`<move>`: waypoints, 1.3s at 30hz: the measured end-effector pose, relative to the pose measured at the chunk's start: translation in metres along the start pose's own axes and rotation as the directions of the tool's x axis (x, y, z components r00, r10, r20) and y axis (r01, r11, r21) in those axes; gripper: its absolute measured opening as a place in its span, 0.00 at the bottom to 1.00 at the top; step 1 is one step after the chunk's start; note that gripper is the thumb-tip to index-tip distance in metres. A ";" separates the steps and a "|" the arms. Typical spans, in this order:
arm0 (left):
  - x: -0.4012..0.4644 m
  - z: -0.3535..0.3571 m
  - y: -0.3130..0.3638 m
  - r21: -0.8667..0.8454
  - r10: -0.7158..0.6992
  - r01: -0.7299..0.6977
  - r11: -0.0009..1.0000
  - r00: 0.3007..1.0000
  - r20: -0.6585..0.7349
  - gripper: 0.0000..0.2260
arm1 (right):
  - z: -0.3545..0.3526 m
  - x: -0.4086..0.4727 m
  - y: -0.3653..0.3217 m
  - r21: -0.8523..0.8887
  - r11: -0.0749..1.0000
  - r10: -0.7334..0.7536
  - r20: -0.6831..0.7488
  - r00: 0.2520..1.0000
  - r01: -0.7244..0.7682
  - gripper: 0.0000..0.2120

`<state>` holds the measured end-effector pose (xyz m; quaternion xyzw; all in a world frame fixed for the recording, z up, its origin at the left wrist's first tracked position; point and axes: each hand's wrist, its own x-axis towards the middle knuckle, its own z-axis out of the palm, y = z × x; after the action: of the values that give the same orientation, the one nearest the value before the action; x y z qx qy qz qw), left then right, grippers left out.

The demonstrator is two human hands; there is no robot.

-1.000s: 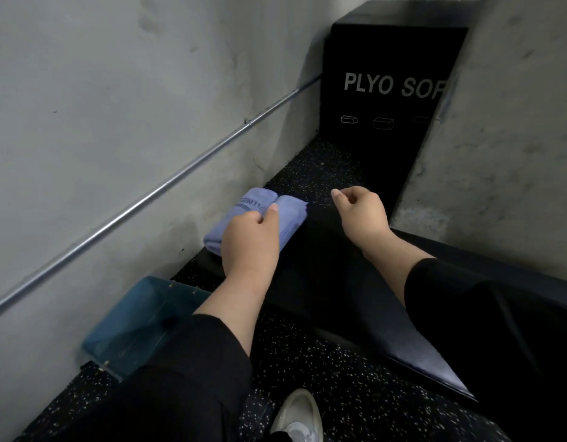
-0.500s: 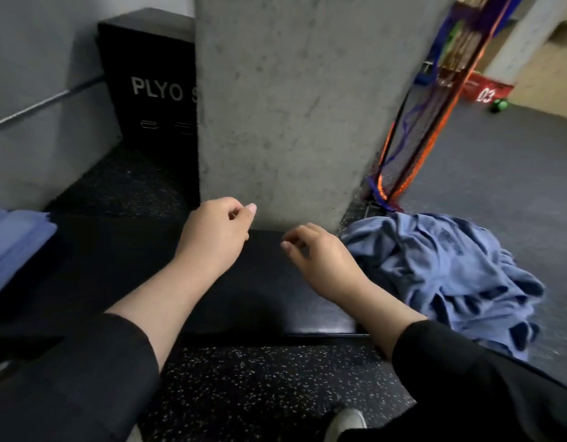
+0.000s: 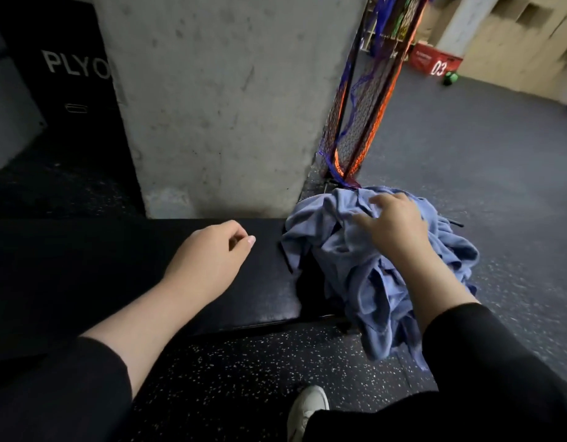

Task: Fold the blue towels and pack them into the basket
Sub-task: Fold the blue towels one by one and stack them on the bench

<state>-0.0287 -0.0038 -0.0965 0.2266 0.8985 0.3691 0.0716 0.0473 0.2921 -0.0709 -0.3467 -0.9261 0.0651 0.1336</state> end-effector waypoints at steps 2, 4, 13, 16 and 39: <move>0.002 0.002 -0.003 0.014 -0.008 0.008 1.000 1.000 0.014 0.09 | 0.007 0.008 0.013 0.019 0.996 0.087 0.094 0.992 -0.089 0.18; 0.004 0.003 -0.005 0.022 -0.012 0.011 1.000 1.000 0.014 0.09 | 0.013 0.010 0.018 0.063 0.987 0.138 0.136 0.981 -0.148 0.20; 0.007 0.001 -0.009 -0.007 0.011 -0.011 1.000 1.000 -0.001 0.09 | -0.007 0.009 -0.008 0.412 0.911 0.047 -0.129 0.990 0.011 0.14; 0.007 -0.001 -0.011 -0.031 0.021 -0.021 0.999 1.000 -0.003 0.08 | -0.018 -0.001 -0.029 0.637 0.767 0.049 -0.179 0.983 0.078 0.10; 0.013 -0.047 -0.071 -0.595 -0.383 0.328 0.734 0.923 0.037 0.17 | 0.005 -0.061 -0.228 0.939 -0.097 -0.409 0.265 0.873 -0.330 0.11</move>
<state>-0.0796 -0.0713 -0.1120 0.0005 0.7672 0.6189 0.1683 -0.0529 0.0803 -0.0392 -0.0717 -0.5739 0.8082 0.1106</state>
